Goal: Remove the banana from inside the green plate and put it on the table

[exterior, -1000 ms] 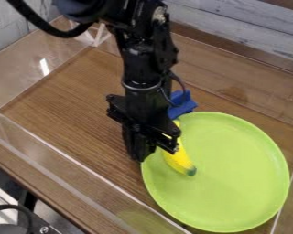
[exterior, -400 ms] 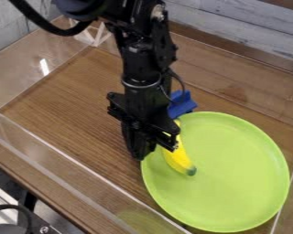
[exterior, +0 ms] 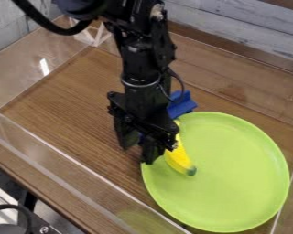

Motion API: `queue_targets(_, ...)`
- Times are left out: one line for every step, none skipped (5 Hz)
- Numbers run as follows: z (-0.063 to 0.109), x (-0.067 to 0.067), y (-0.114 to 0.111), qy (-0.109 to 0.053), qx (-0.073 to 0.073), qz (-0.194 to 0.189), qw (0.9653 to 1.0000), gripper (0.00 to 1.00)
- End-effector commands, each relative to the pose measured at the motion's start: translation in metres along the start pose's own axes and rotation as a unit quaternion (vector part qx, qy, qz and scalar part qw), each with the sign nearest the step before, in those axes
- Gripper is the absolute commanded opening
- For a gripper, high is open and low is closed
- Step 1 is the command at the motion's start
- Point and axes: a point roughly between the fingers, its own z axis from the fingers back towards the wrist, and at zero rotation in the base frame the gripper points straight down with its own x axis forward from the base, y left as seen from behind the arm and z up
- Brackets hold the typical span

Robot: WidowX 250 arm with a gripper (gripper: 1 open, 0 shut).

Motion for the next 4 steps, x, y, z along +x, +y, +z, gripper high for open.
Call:
queue_targets(0.0098,0.0078,0.003,-0.019,0.001,0.003,0.9998,0.0)
queue_targets(0.012,0.0077,0.0038,-0.02,0.0,0.003,0.9998,0.0)
queue_targets(0.0108,0.0083,0.0048,-0.02,-0.001,0.0,0.9998,1.0)
queue_targets(0.0094,0.0089,0.0058,-0.02,-0.001,-0.003,0.9998,1.0)
